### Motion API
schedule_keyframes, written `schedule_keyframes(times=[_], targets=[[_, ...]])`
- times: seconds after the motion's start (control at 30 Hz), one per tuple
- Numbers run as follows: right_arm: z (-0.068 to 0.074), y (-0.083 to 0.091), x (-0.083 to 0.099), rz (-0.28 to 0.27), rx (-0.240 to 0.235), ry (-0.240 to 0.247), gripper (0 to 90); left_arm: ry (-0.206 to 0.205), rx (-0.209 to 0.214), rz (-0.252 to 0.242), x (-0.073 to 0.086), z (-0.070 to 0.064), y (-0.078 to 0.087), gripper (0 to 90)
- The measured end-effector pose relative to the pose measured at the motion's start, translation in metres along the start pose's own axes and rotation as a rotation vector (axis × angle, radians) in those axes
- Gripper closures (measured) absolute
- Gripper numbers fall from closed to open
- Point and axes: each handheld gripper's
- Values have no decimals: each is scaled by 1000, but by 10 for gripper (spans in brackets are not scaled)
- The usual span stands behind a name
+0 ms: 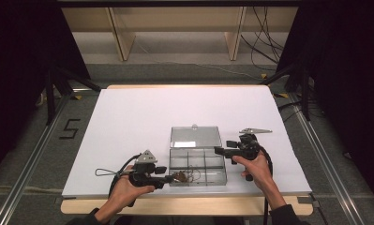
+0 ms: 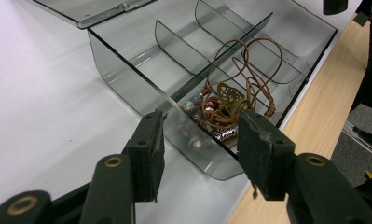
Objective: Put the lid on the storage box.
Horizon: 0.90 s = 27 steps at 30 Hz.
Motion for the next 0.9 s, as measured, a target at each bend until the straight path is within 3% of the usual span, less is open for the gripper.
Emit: schedule_keyframes(times=[0.07, 0.1, 0.13, 0.17, 0.23, 0.4, 0.43, 0.6, 0.67, 0.73, 0.77, 0.83, 0.9], targets=[[-1, 0, -1, 4, -12, 6, 229, -4, -2, 1, -1, 0, -1, 525], [0, -1, -2, 4, -20, -3, 229, 23, 10, -2, -1, -1, -2, 527], [-2, -2, -3, 5, 6, 7, 229, 15, 8, 1, 0, -1, -3, 534], [-2, -2, -3, 12, -23, 2, 229, 0, 4, 2, -1, 0, -3, 545], [-3, -5, -4, 9, -14, -7, 229, -12, 2, 8, -1, 0, -3, 558], [-4, -8, -7, 17, -27, -2, 234, 13, 1, 3, -2, -3, -5, 555], [-4, -10, -7, 13, -21, -1, 234, 0, -4, 7, -2, -2, -5, 552], [-6, -12, -8, 17, -41, -11, 237, 10, -2, 7, -2, -2, -5, 551], [-5, -13, -8, 28, -51, -37, 239, 2, -7, 6, -2, -2, -5, 551], [-9, -15, -8, 15, -35, -9, 239, -7, -8, 7, -2, -1, -5, 552], [-8, -15, -8, 25, -41, -25, 240, 10, -4, 6, -1, -2, -5, 551], [-9, -16, -8, 21, -43, -9, 241, -3, -8, 6, -2, -2, -5, 551], [-6, -15, -8, 29, -56, -33, 245, -8, -9, 7, -2, -1, -5, 552]])
Point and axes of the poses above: each handheld gripper's, and its own axes: y roughly backward along the jaws, x roughly out of its underside, z roughly to its left, and after that the axes turned 15 degrees about z, right-handed
